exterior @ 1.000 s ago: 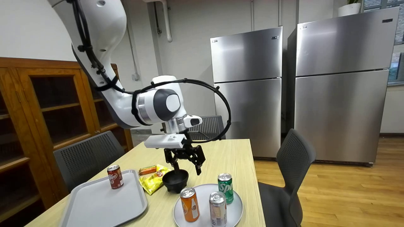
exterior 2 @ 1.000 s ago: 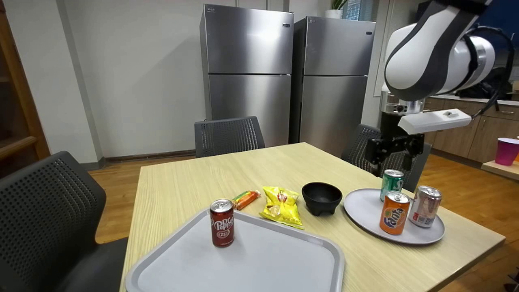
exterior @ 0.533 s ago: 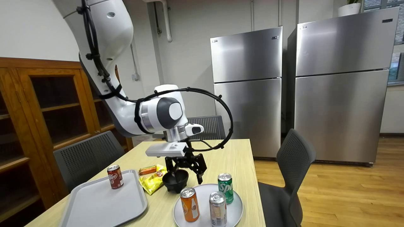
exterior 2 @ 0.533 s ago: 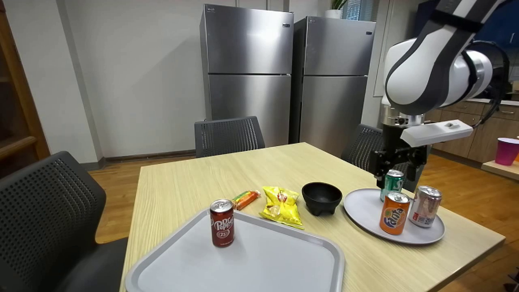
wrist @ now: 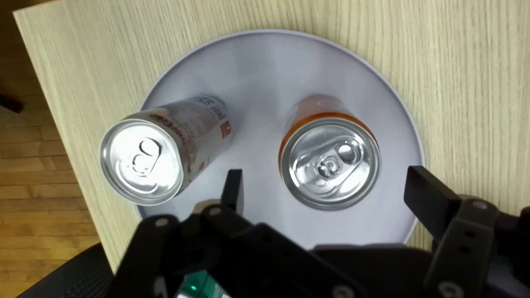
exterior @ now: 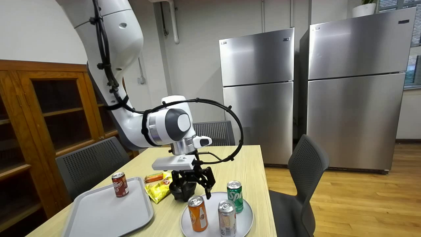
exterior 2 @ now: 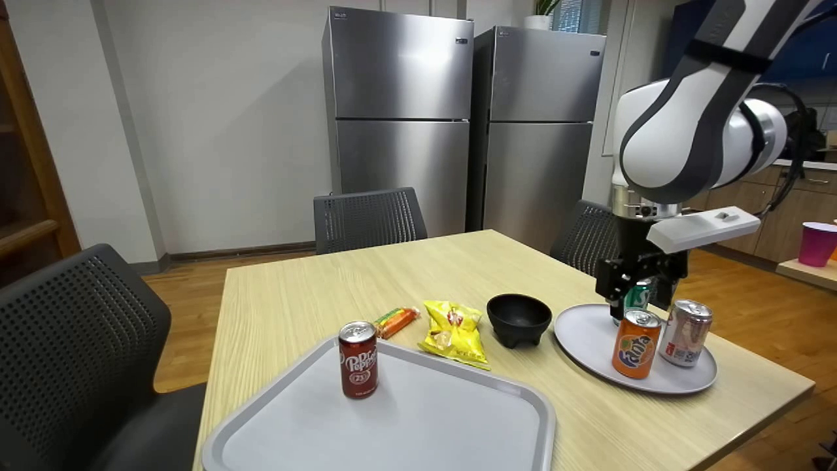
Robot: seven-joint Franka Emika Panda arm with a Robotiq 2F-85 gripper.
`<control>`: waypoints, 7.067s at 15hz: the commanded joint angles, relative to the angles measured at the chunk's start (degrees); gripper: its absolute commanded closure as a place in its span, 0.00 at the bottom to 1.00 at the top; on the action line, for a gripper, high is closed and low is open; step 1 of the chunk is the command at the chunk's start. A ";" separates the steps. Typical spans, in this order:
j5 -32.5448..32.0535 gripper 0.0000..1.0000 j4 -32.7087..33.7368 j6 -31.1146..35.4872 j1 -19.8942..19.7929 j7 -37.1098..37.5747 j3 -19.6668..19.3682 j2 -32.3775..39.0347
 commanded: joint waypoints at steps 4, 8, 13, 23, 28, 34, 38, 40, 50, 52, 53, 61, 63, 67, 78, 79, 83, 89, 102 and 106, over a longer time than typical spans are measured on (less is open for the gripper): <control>-1.40 0.00 1.58 1.86 1.59 1.66 -0.90 3.38; -0.81 0.00 2.00 2.08 1.73 1.16 -0.96 4.86; 1.36 0.00 1.79 3.37 0.58 -0.74 0.00 5.62; 2.17 0.61 2.03 5.93 0.53 -1.23 -0.14 6.67; 2.43 0.61 2.15 5.32 0.68 -0.84 -0.31 6.37; 3.02 0.61 1.64 4.04 0.50 -1.48 0.17 1.80; 4.47 0.61 1.78 3.22 0.50 -1.75 1.14 -0.98; 5.61 0.61 1.69 2.68 0.50 -2.09 2.14 -2.54; 9.99 0.61 0.62 0.40 3.04 -2.90 8.98 -9.32; 10.18 0.61 0.45 -0.15 4.24 -2.79 10.42 -9.88; 10.21 0.61 0.28 -0.10 4.91 -2.69 11.17 -10.03; 10.40 0.61 -0.38 -0.78 10.07 -3.06 16.63 -9.32; 10.27 0.61 -0.34 -1.04 10.89 -3.32 17.61 -8.92; 9.08 0.61 0.63 -1.92 12.81 -2.47 18.79 -7.06; 7.14 0.61 3.60 5.08 17.55 2.83 17.20 4.18; 6.84 0.61 4.13 5.03 18.26 3.45 16.64 4.97; 5.90 0.61 6.19 4.79 20.61 4.96 14.68 7.47; 5.30 0.04 7.69 3.55 22.30 5.11 12.78 8.12; 4.47 0.00 7.71 3.07 18.41 5.27 10.19 0.09; 4.99 0.00 7.74 2.94 15.62 4.92 8.90 -0.94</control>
